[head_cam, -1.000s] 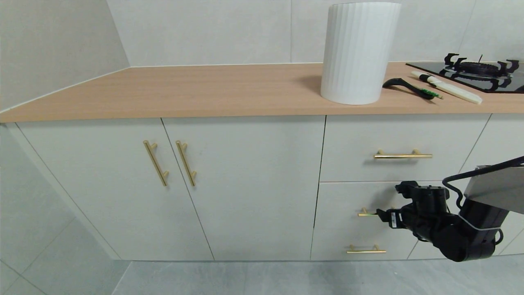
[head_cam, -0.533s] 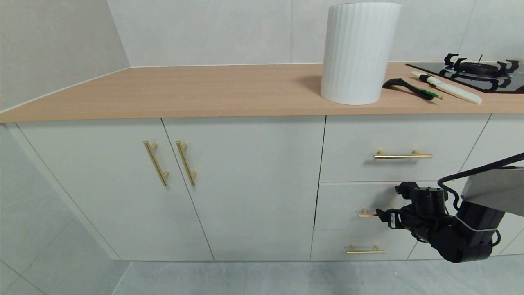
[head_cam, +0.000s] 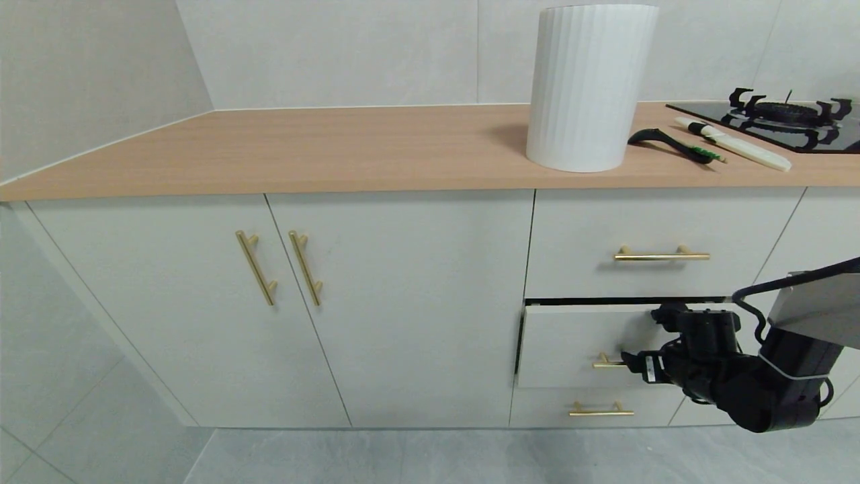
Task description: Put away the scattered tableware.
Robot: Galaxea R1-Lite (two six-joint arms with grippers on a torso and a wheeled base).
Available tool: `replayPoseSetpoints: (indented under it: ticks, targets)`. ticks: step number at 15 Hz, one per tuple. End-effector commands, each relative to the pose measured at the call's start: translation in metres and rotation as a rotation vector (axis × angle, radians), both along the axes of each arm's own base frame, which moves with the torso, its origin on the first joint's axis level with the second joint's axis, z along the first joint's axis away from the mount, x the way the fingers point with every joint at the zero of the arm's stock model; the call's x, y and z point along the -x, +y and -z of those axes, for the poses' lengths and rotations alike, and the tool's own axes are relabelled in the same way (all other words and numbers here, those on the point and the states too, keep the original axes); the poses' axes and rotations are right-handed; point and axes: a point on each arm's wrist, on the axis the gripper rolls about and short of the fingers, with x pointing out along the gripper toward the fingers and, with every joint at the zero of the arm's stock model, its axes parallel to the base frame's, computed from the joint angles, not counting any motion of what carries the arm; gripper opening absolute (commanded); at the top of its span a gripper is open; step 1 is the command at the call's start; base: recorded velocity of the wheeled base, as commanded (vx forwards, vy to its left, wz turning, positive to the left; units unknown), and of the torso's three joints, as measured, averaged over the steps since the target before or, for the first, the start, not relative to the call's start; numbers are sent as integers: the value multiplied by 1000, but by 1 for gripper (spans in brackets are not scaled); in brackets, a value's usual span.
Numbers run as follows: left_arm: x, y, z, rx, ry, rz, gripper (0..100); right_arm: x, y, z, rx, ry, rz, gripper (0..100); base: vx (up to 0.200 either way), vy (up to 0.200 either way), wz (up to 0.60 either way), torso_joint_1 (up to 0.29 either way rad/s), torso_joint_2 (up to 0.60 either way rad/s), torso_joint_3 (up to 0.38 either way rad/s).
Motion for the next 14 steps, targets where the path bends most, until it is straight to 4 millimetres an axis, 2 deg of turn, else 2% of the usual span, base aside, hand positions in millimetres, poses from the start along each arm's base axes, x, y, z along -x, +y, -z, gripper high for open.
replayPoseSetpoints:
  ticks: [1, 5, 7, 8, 10, 14]
  targets:
    - [0, 0, 0, 0, 0, -1, 100, 23, 1, -60, -44, 27, -64, 100, 0, 0, 0, 0, 0, 0]
    - [0, 0, 0, 0, 0, -1, 100, 74, 5, -156, -82, -2, -136, 100, 0, 0, 0, 0, 0, 0]
    - [0, 0, 0, 0, 0, -1, 100, 92, 13, -179, -83, -60, -171, 100, 0, 0, 0, 0, 0, 0]
    - [0, 0, 0, 0, 0, -1, 100, 96, 19, -184, -83, -78, -188, 100, 0, 0, 0, 0, 0, 0]
    - [0, 0, 0, 0, 0, -1, 100, 95, 26, -179, -85, -62, -209, 100, 0, 0, 0, 0, 0, 0]
    - [0, 0, 0, 0, 0, -1, 100, 72, 30, -147, -64, -12, -181, 100, 0, 0, 0, 0, 0, 0]
